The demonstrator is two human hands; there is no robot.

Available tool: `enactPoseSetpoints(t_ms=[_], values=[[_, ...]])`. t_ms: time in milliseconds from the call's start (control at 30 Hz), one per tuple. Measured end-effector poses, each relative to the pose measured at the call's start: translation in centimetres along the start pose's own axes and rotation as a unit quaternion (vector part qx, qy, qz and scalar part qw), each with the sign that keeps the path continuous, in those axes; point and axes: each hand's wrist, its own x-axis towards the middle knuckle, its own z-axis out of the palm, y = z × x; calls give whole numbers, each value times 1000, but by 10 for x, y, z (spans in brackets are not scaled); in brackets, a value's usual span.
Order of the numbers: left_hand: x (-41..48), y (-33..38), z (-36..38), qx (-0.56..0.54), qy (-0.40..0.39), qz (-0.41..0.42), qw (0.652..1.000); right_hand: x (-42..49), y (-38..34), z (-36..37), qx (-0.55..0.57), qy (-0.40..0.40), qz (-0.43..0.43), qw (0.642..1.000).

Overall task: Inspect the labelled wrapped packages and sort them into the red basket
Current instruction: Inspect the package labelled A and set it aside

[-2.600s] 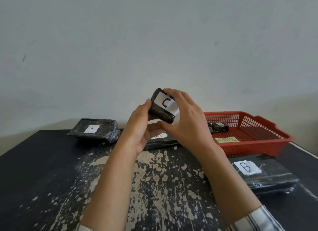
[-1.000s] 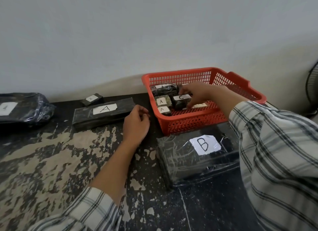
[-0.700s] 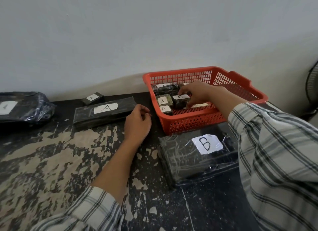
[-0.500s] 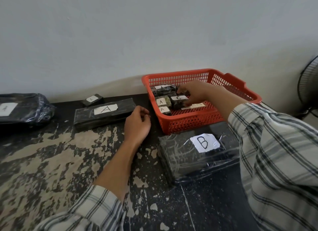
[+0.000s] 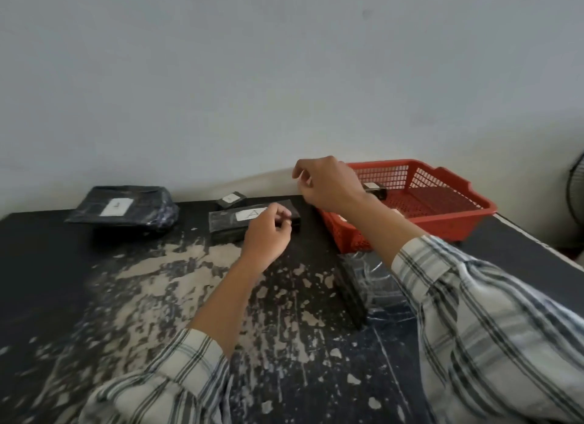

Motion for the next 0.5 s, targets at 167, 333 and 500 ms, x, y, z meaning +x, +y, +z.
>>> enactPoseSetpoints(t_ms=[167, 333, 500], values=[[-18, -36, -60, -1, 37, -47, 998, 2, -52, 37, -36, -92, -14, 995], [-30, -77, -97, 3, 60, -56, 997, 8, -68, 81, -66, -181, 1, 981], [-30, -100, -97, -34, 72, -76, 994, 14, -68, 110, -114, -205, 14, 972]])
